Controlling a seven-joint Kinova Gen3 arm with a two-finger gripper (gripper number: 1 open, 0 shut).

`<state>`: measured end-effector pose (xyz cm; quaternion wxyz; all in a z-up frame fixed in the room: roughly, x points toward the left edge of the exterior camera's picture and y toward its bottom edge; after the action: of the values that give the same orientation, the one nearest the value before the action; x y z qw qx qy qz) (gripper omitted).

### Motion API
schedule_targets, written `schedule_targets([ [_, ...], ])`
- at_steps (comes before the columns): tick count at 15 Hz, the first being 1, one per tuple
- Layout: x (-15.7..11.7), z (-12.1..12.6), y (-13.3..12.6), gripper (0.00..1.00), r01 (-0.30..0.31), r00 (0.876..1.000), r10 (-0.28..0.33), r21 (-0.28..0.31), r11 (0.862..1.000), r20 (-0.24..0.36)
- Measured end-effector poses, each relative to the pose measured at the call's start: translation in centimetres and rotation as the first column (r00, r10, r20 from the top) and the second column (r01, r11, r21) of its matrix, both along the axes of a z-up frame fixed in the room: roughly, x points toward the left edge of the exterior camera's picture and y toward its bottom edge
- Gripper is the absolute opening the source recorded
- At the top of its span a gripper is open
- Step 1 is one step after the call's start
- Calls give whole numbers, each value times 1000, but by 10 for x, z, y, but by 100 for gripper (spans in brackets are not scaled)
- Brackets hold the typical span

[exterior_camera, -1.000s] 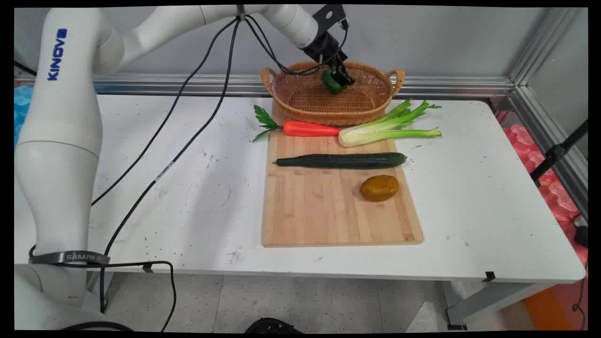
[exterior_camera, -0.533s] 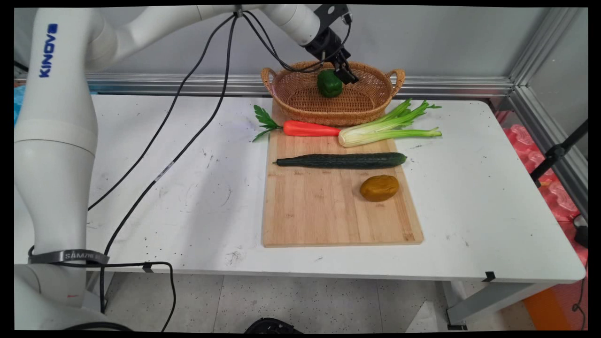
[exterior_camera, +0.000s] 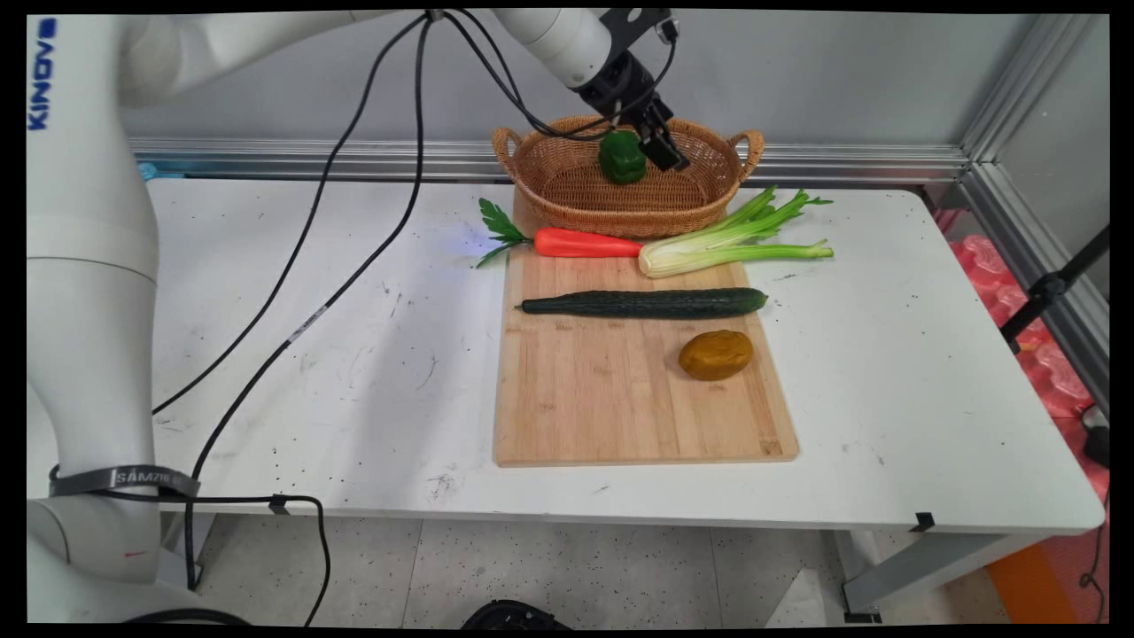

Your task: Pick up the potato from the cutting board

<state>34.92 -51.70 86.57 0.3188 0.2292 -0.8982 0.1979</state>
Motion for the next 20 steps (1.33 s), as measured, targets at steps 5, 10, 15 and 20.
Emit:
schedule_targets([
  [5,-18,16,47,100,17,1000,-16,50,999,-6],
  [10,-25,21,93,100,39,999,-40,101,994,5],
  [15,-29,14,135,100,62,997,-67,138,988,32],
  [20,-47,4,174,100,82,994,-92,168,982,51],
])
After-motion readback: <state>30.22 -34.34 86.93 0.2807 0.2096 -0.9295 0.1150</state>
